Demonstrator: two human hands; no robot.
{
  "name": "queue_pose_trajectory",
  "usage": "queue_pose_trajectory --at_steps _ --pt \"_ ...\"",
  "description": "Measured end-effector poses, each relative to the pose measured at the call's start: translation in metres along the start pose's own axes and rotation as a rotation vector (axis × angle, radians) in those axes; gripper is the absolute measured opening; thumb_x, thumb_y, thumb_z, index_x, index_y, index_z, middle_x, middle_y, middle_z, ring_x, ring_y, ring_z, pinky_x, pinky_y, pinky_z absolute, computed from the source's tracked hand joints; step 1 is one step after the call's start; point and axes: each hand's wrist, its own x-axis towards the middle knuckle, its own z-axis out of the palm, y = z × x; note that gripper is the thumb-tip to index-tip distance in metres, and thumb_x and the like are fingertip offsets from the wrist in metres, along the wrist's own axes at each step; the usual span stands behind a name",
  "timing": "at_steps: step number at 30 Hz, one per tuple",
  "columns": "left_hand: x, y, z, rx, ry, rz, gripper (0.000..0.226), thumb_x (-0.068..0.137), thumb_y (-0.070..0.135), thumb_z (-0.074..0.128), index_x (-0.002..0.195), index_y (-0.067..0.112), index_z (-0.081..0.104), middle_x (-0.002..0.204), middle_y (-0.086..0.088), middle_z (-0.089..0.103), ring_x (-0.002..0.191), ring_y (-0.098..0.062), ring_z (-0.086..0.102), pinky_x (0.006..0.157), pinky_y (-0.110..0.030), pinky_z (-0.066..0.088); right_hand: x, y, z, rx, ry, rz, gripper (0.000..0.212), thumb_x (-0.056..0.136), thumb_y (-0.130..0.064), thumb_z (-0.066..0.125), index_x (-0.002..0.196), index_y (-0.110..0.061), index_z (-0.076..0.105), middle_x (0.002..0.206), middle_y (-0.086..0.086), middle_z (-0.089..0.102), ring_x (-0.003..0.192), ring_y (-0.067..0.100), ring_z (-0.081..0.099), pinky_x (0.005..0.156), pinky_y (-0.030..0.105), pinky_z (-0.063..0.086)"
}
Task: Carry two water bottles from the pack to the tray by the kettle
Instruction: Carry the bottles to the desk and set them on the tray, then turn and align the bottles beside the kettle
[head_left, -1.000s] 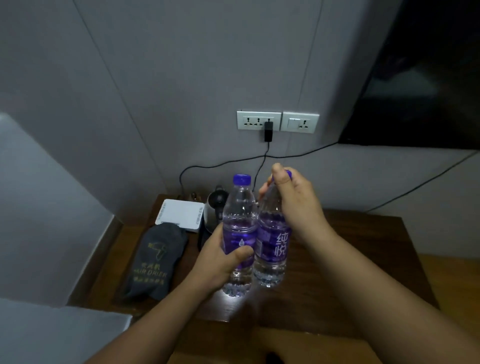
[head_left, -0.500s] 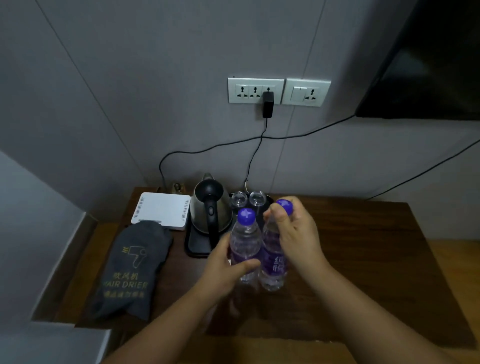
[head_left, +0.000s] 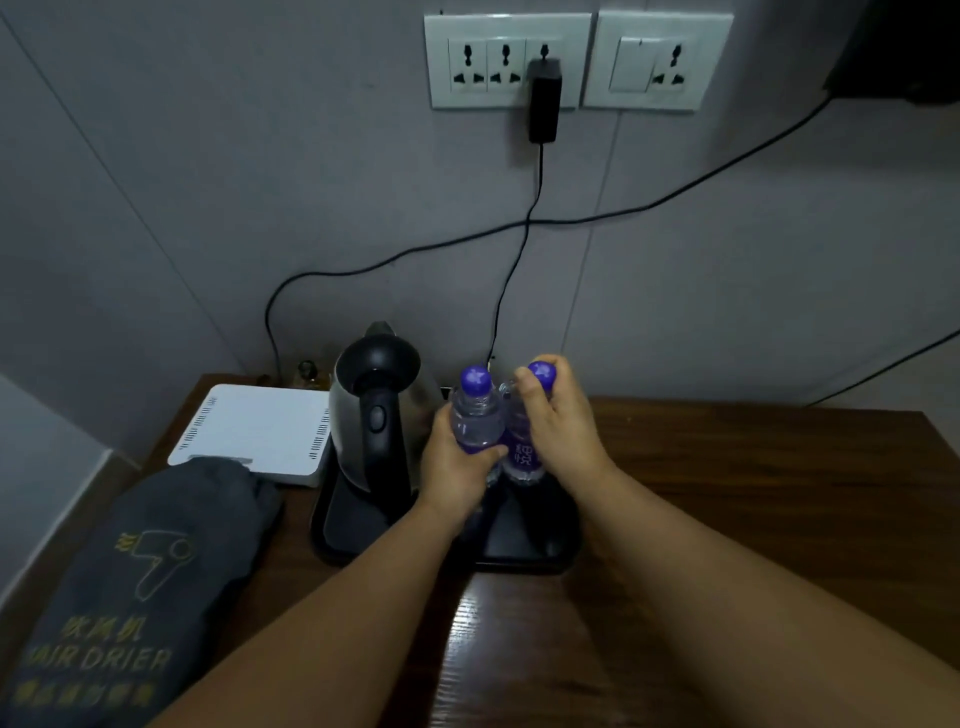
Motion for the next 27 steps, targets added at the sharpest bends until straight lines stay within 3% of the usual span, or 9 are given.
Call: queue_pose_trajectory --at_steps 5,9,12,16,18,21,23,25,27 --pt "0.015 -0.007 0.006 0.038 -0.018 0.043 0.074 0.073 -0.008 0.084 0.136 0.010 0.052 0.119 -0.005 0.071 0.107 -0.021 0.069 0.089 -0.024 0.051 0.008 0.010 0.003 -0.014 0.064 -0.007 0.015 0.104 -0.037 0.059 0.103 -0.024 0.052 0.082 -0.013 0.059 0.072 -0.011 0.056 0.063 0.003 0.037" --pt "0.013 -0.004 0.006 0.079 -0.055 0.067 0.077 0.075 -0.007 0.084 0.141 0.008 0.047 0.125 -0.007 0.069 0.112 -0.021 0.067 0.081 -0.008 0.051 0.011 0.009 -0.005 0.002 0.003 0.038 0.023 0.101 -0.042 0.063 0.111 -0.023 0.056 0.091 -0.006 0.066 0.080 0.010 0.060 0.076 0.025 0.044" --pt "0.005 -0.005 0.002 0.068 -0.079 0.096 0.082 0.074 -0.007 0.086 0.143 0.009 0.045 0.123 -0.001 0.068 0.107 -0.011 0.067 0.086 -0.008 0.048 0.010 0.016 -0.022 0.046 -0.061 0.060 0.041 0.100 -0.049 0.061 0.135 -0.028 0.053 0.119 -0.001 0.068 0.102 0.014 0.064 0.091 0.030 0.048" --pt "-0.013 -0.031 0.001 0.107 -0.060 0.153 0.073 0.073 0.003 0.088 0.131 0.030 0.052 0.113 0.016 0.070 0.095 0.015 0.066 0.078 0.003 0.044 -0.002 0.053 -0.042 0.038 0.068 0.052 0.046 0.106 -0.046 0.047 0.148 -0.027 0.045 0.139 0.001 0.058 0.128 0.017 0.055 0.105 0.033 0.043" --pt "-0.020 -0.046 0.005 0.145 -0.039 0.198 0.071 0.076 0.006 0.086 0.133 0.029 0.052 0.121 0.008 0.070 0.106 0.000 0.067 0.084 -0.002 0.044 -0.015 0.081 -0.041 0.017 0.067 0.063 0.049 0.106 -0.042 0.050 0.152 -0.028 0.042 0.142 -0.001 0.054 0.129 0.012 0.053 0.105 0.025 0.041" --pt "-0.018 -0.063 0.014 0.185 0.018 0.276 0.073 0.081 0.008 0.083 0.144 0.020 0.047 0.130 0.001 0.068 0.117 -0.016 0.065 0.099 -0.029 0.051 -0.027 0.115 -0.026 0.021 -0.046 0.055 0.067 0.101 -0.034 0.063 0.160 -0.030 0.031 0.148 -0.005 0.052 0.127 0.005 0.053 0.100 0.010 0.044" --pt "-0.014 -0.070 0.020 0.178 0.059 0.321 0.070 0.083 0.008 0.081 0.143 0.018 0.047 0.128 0.000 0.069 0.114 -0.017 0.066 0.097 -0.031 0.051 -0.027 0.130 -0.014 -0.032 -0.095 0.018 0.075 0.097 -0.032 0.071 0.159 -0.038 0.030 0.145 -0.017 0.053 0.133 0.002 0.049 0.108 0.022 0.043" --pt "-0.011 -0.075 0.024 0.144 0.084 0.342 0.064 0.084 0.006 0.078 0.139 0.020 0.050 0.122 0.003 0.070 0.108 -0.011 0.068 0.088 -0.022 0.051 -0.026 0.140 -0.004 -0.084 -0.120 -0.019 0.074 0.092 -0.031 0.075 0.142 -0.063 0.031 0.124 -0.043 0.054 0.118 -0.014 0.053 0.097 0.013 0.042" --pt "-0.007 -0.078 0.028 0.122 0.109 0.358 0.055 0.086 0.004 0.074 0.133 0.025 0.052 0.115 0.009 0.070 0.102 0.000 0.067 0.078 -0.011 0.048 -0.024 0.148 0.002 -0.125 -0.132 -0.039 0.079 0.090 -0.031 0.075 0.120 -0.085 0.026 0.108 -0.049 0.057 0.109 -0.018 0.057 0.091 0.014 0.045"
